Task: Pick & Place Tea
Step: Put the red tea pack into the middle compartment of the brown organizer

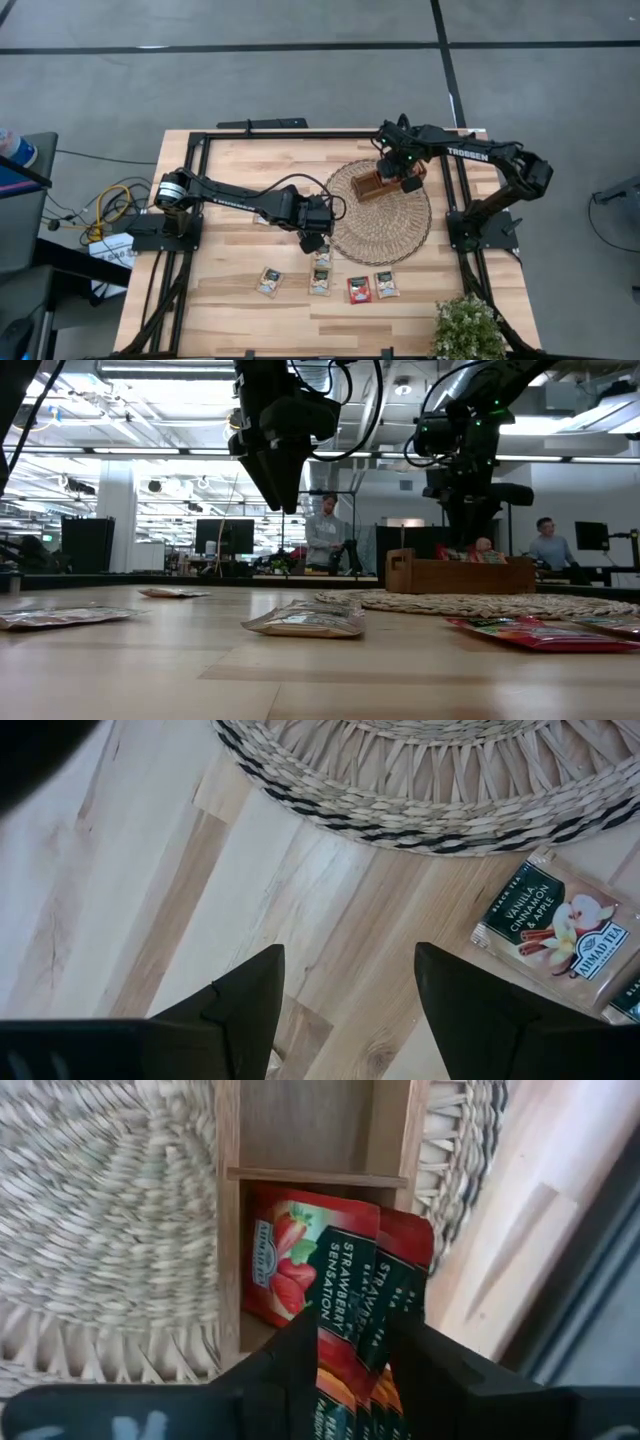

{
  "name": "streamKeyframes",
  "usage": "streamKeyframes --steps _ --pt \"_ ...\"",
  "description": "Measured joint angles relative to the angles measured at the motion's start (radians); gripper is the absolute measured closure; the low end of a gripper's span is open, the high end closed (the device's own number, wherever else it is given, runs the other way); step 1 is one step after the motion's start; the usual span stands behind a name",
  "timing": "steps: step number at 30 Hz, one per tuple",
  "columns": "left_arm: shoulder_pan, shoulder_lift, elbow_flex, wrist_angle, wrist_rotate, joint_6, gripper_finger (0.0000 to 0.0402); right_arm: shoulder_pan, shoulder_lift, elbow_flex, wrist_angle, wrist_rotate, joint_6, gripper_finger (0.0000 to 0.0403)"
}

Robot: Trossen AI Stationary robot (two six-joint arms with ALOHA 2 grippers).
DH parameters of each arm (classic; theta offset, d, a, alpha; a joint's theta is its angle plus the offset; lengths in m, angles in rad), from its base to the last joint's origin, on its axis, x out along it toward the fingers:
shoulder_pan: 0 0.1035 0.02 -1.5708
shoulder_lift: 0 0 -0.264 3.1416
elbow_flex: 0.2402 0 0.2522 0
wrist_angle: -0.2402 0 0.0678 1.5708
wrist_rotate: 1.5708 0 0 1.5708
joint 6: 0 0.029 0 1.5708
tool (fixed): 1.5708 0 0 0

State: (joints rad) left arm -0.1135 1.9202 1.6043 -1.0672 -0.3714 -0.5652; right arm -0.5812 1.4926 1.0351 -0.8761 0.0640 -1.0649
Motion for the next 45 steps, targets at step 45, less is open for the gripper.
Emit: streamKeyframes --steps 45 --pt "-0.187 -0.717 -0.731 0.516 -0.047 -0.373 0.0184 0.755 -0.574 -0.178 0.046 -0.247 1.223 0.0332"
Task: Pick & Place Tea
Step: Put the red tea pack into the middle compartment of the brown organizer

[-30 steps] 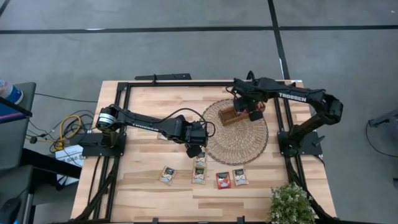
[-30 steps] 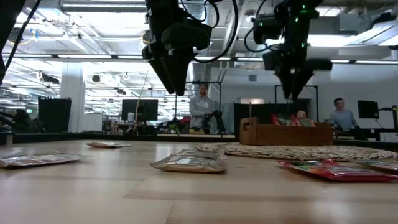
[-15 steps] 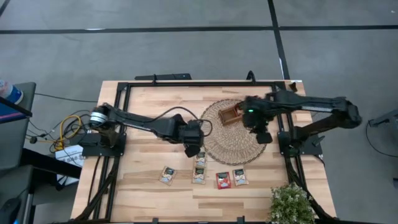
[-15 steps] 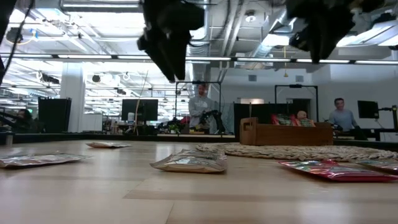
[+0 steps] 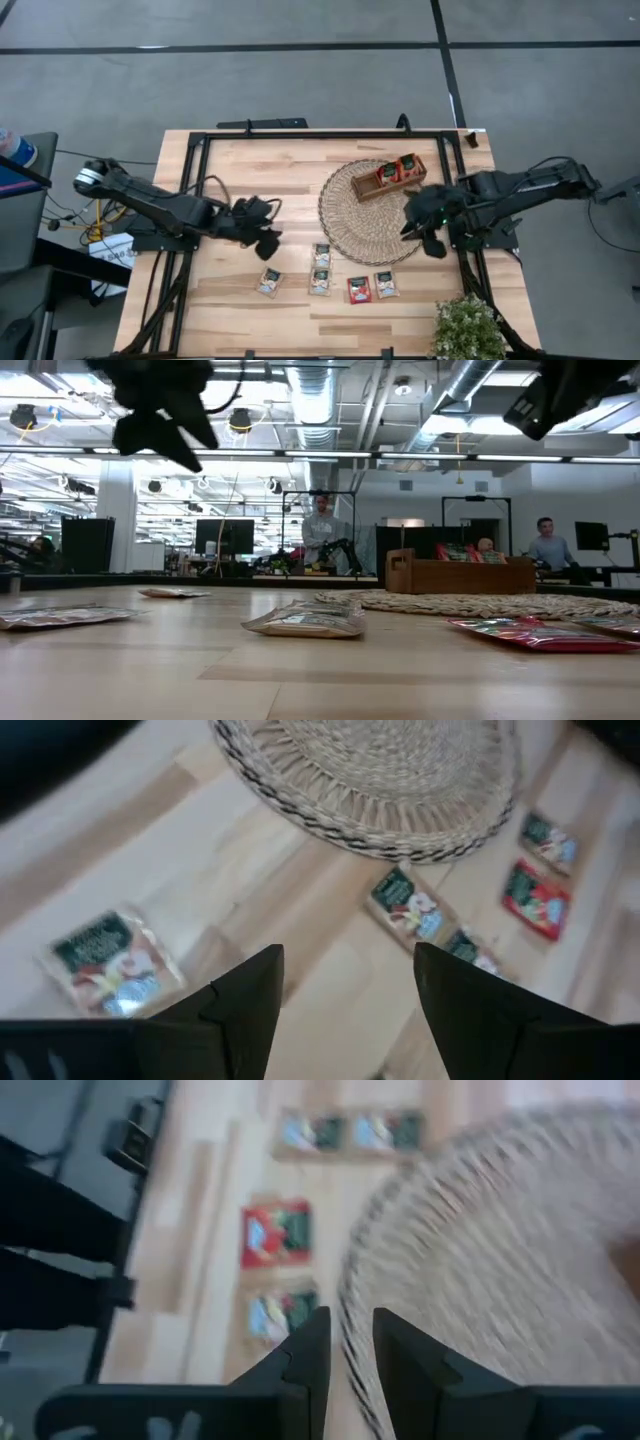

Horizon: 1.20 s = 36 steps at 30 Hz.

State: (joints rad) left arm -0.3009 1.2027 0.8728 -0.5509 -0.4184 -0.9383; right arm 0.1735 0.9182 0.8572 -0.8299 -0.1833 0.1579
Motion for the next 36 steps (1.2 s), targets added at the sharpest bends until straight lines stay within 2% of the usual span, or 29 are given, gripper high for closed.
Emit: streamKeyframes --steps 4,10,15,20,23,26,32,36 --pt "-0.039 -0.077 -0.106 0.074 -0.009 -0.078 0.0184 0.088 0.067 -0.044 0.206 0.003 -0.053 0.0332" --pt "-0.054 -0.093 -0.151 0.079 -0.006 -0.113 0.0184 0.136 0.253 -0.022 0.301 0.003 -0.225 0.0332" --pt "-0.054 -0.092 -0.151 0.051 0.012 -0.109 0.0184 0.118 0.402 0.047 0.284 -0.001 -0.119 0.0332" --pt "-0.054 -0.091 -0.151 -0.033 0.018 -0.137 0.0184 0.113 0.536 0.176 0.232 0.000 -0.014 0.0332" --pt "-0.054 -0.091 -0.151 -0.077 0.018 -0.154 0.0184 0.118 0.605 0.264 0.171 -0.001 0.098 0.0335" --pt "-0.054 -0.091 -0.151 -0.100 0.020 -0.155 0.0184 0.132 0.659 0.339 0.108 -0.001 0.278 0.0340" --pt "-0.054 -0.091 -0.151 -0.144 0.021 -0.154 0.0184 0.202 0.741 0.401 0.084 -0.011 0.804 0.0348" --pt "-0.054 -0.093 -0.150 -0.168 0.021 -0.154 0.0184 0.243 0.792 0.409 0.165 -0.001 1.100 0.0348"
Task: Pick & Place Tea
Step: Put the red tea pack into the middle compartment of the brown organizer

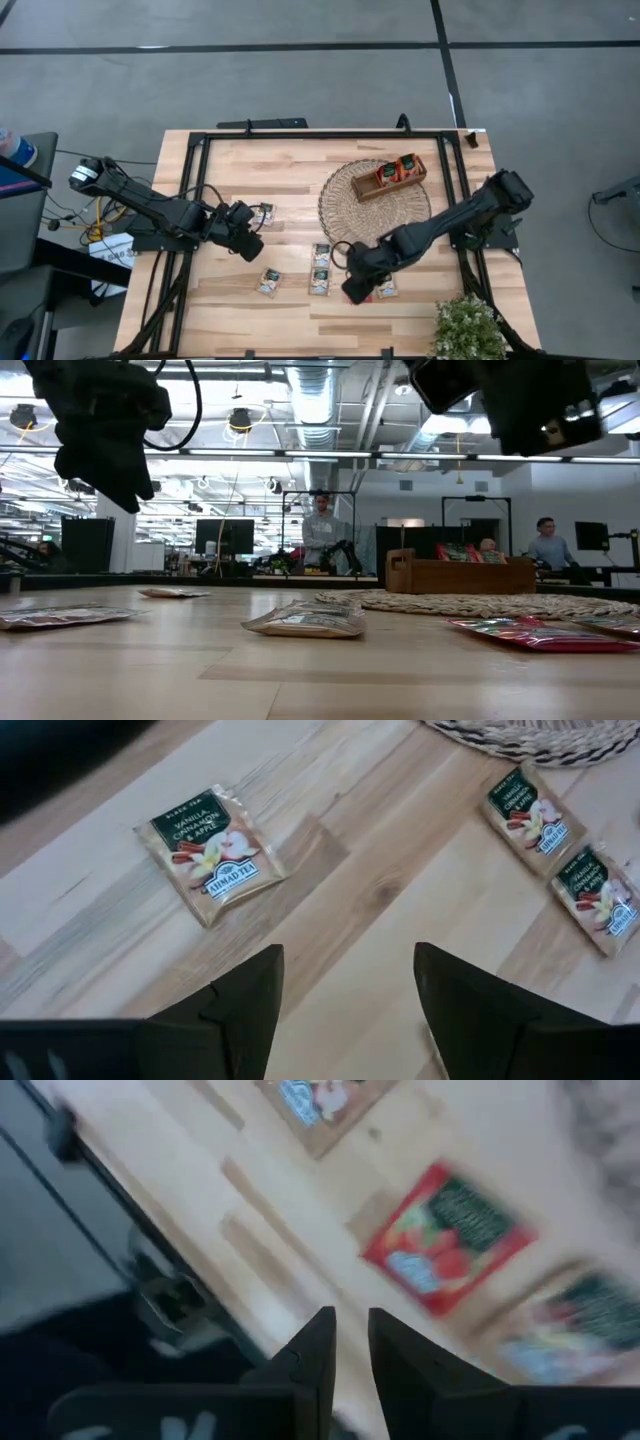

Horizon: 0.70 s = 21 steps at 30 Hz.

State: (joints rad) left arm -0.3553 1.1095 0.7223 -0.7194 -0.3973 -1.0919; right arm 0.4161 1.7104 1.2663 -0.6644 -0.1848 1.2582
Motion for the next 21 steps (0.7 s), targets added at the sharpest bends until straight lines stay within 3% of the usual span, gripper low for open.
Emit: streamKeyframes --steps 5,13,21 --pt "0.000 0.000 0.000 -0.012 0.000 0.071 0.0184 0.020 0.064 0.000 0.108 0.001 0.180 0.0348" --pt "0.000 0.000 0.000 -0.029 0.000 0.116 0.0184 0.014 0.077 -0.001 0.044 0.027 0.185 0.0330" --pt "0.000 0.000 0.000 -0.035 -0.009 0.112 0.0184 0.014 0.075 -0.001 -0.056 0.043 0.216 0.0261"
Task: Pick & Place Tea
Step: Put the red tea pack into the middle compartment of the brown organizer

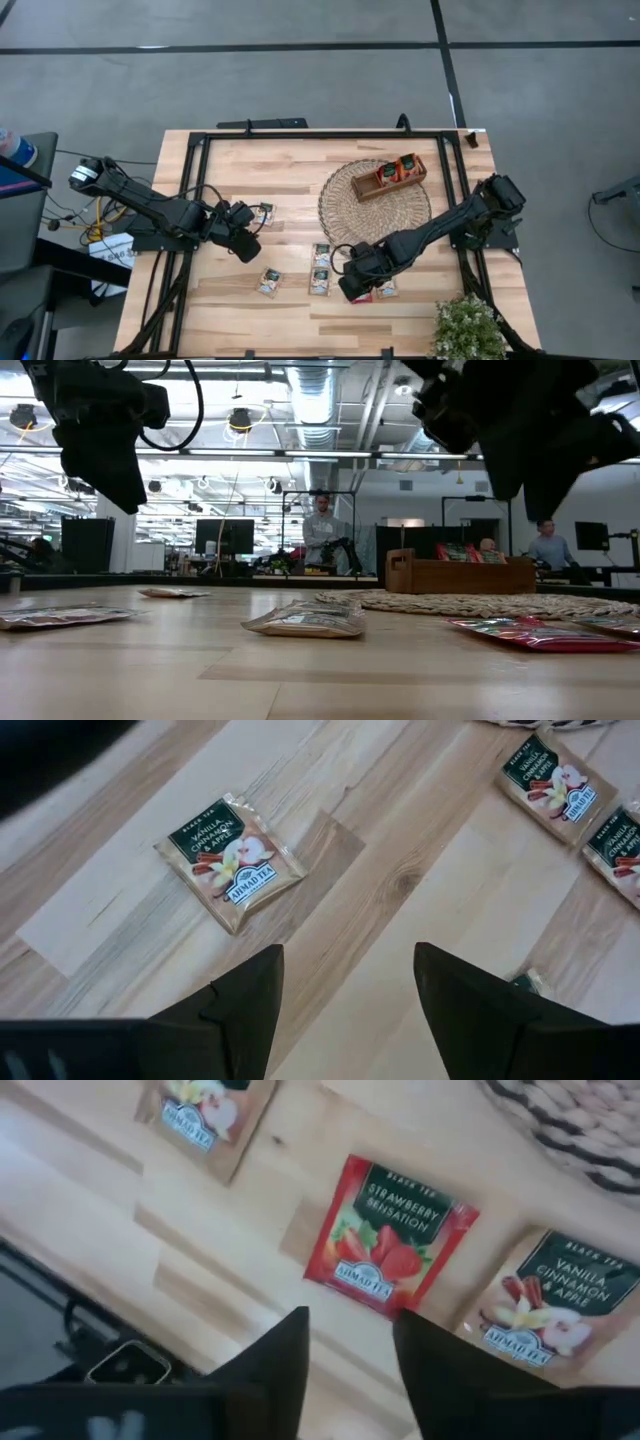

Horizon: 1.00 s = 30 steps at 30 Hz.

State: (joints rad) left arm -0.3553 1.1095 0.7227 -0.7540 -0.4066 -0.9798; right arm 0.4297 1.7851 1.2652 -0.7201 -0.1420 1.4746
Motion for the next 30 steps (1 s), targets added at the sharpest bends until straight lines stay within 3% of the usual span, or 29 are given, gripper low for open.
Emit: streamKeyframes --steps 10,22,30 --pt "0.001 0.000 0.000 0.000 -0.025 -0.002 0.0184 -0.020 0.003 0.000 0.003 0.044 0.020 0.0150" --pt "0.001 0.000 0.000 0.000 -0.029 0.000 0.0184 -0.027 0.003 0.000 0.002 0.116 0.132 0.0143" --pt "0.001 0.000 0.000 -0.001 -0.036 -0.001 0.0184 -0.018 0.055 -0.031 0.069 0.059 0.193 0.0142"
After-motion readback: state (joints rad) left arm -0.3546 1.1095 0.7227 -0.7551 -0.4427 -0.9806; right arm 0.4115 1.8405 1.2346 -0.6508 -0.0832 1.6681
